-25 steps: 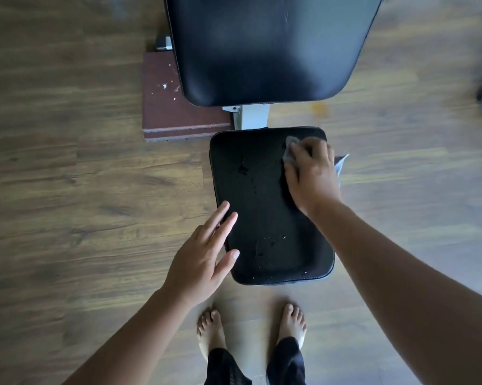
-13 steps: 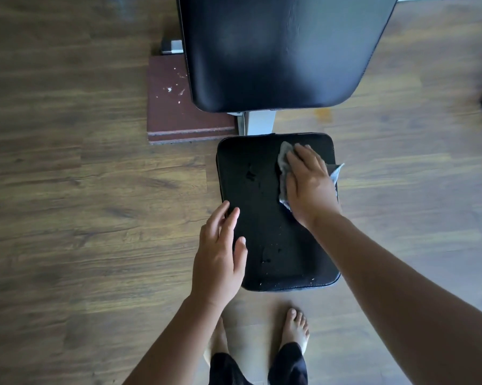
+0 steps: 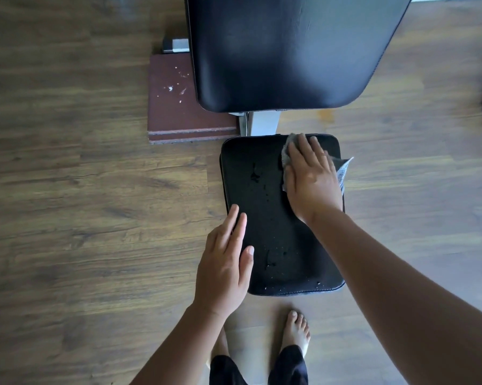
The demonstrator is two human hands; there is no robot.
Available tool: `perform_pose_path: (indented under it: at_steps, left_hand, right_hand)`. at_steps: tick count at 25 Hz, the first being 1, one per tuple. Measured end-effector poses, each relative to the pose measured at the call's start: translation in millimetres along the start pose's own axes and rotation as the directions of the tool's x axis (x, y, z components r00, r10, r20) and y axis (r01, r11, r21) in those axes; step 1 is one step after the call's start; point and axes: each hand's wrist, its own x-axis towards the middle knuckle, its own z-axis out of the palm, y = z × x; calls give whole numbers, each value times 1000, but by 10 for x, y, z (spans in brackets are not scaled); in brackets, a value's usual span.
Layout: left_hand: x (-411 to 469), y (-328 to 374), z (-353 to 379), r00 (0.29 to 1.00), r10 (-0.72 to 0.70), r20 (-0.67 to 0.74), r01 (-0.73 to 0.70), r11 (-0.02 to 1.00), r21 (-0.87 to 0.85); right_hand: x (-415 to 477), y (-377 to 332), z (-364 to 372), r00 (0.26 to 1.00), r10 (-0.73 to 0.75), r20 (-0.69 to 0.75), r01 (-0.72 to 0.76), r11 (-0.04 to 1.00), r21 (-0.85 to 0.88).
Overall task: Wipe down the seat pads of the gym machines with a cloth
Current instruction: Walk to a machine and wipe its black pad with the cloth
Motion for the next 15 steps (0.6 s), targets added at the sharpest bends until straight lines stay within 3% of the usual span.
perform_pose_path:
  at_steps: [2,4,6,10,11,13,15]
  left_hand:
    - [-12,12,6,1000,-2,-4,2,1000,-4]
    - [-18,39,13,1000,-10,-2,10,1000,-14]
    - [-16,58,13,1000,-28,-1,28,999,-25]
    - [-15,33,9,999,-38,5,38,999,-33]
    - [-15,28,7,999,-43,7,43,998,-35]
    - [-21,28,-1,999,-35,7,36,998,-49]
    - [-22,19,-3,1000,-16,3,16,998,-52]
  right_hand:
    - [-351,-83,-17,998,-55,33,55,998,4]
    - [-744,-66,-53,974,-210,90,209,978,21]
    - [-518,49,-44,956,-283,74,281,959,43]
    - [443,-79,23,998,29,48,-27,999,-30]
    - [413,-147,44,997,34,74,-31,999,-32]
    - [-50,-225,7,978,-155,142,163,986,-45]
    - [-638,-145,-99,885,-395,247,414,910,-29]
